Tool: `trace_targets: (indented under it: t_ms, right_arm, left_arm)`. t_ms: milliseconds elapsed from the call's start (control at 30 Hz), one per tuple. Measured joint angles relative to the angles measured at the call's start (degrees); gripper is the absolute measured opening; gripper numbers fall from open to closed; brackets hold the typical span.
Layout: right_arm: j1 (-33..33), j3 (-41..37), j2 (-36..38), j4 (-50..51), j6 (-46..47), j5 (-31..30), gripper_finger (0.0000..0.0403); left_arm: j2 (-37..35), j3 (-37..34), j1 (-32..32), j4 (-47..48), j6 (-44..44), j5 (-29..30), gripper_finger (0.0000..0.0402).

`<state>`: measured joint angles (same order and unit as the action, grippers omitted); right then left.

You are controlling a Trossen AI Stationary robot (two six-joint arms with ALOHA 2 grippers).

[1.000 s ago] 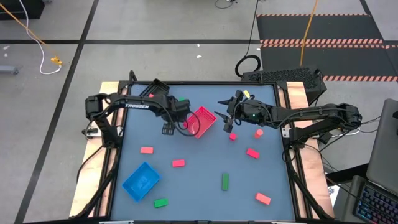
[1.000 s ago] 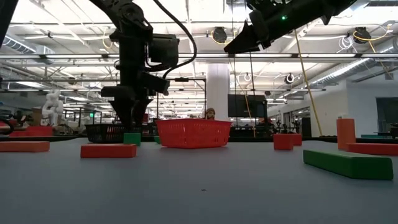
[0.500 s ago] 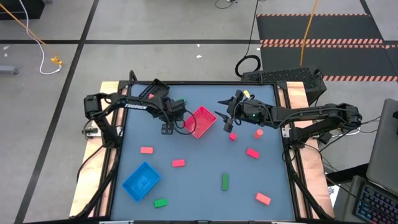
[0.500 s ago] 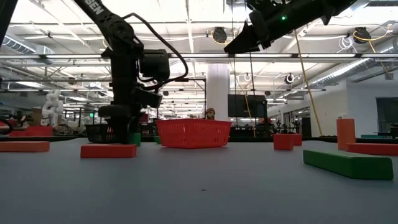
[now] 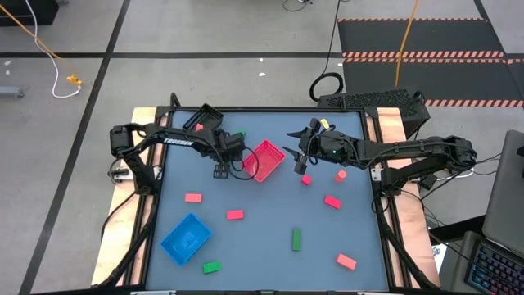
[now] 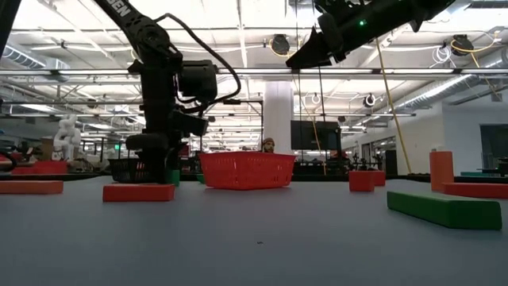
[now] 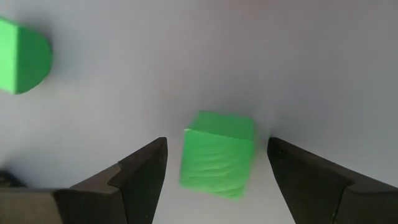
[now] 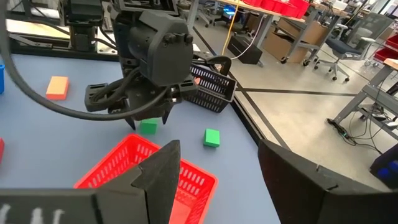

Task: Sort & place blocks by color
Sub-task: Put the green block into the orange bin

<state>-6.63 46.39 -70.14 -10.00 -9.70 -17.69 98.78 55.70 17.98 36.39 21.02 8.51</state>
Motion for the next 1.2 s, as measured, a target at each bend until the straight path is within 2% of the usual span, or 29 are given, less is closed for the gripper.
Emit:
trace_targets:
  t_ms: [333,433,533,667,700,933,1100,1200]
  right_arm:
    - [0.0,0.0,0.0,0.0,0.0,0.0,0.021]
    - [0.0,0.0,0.0,0.0,0.0,0.0,0.021]
    - [0.0,0.0,0.0,0.0,0.0,0.0,0.021]
    - [0.0,0.0,0.0,0.0,0.0,0.0,0.021]
    - [0.0,0.0,0.0,0.0,0.0,0.0,0.021]
    - [0.0,0.0,0.0,0.0,0.0,0.0,0.021]
    - [0.0,0.0,0.0,0.0,-0.1,0.0,0.021]
    - [0.0,0.0,0.0,0.0,-0.1,0.0,0.021]
  left_arm:
    - [0.0,0.0,-0.9,-0.6,1.4,-0.1,0.028]
    - [0.0,0.0,-0.9,-0.6,1.4,-0.1,0.0269]
    - [-0.1,0.0,-0.9,-0.5,0.7,-0.1,0.0232]
    - [-0.2,0.2,-0.6,0.8,0.4,-0.1,0.0141]
    - [-0.3,0.2,-0.5,1.2,0.5,-0.1,0.013]
    - [-0.3,0.3,-0.8,3.3,-0.8,0.4,0.013]
    - [-0.1,1.9,-3.5,3.6,-4.0,1.5,0.013]
    - [-0.1,3.0,-5.4,4.3,-4.7,5.1,0.013]
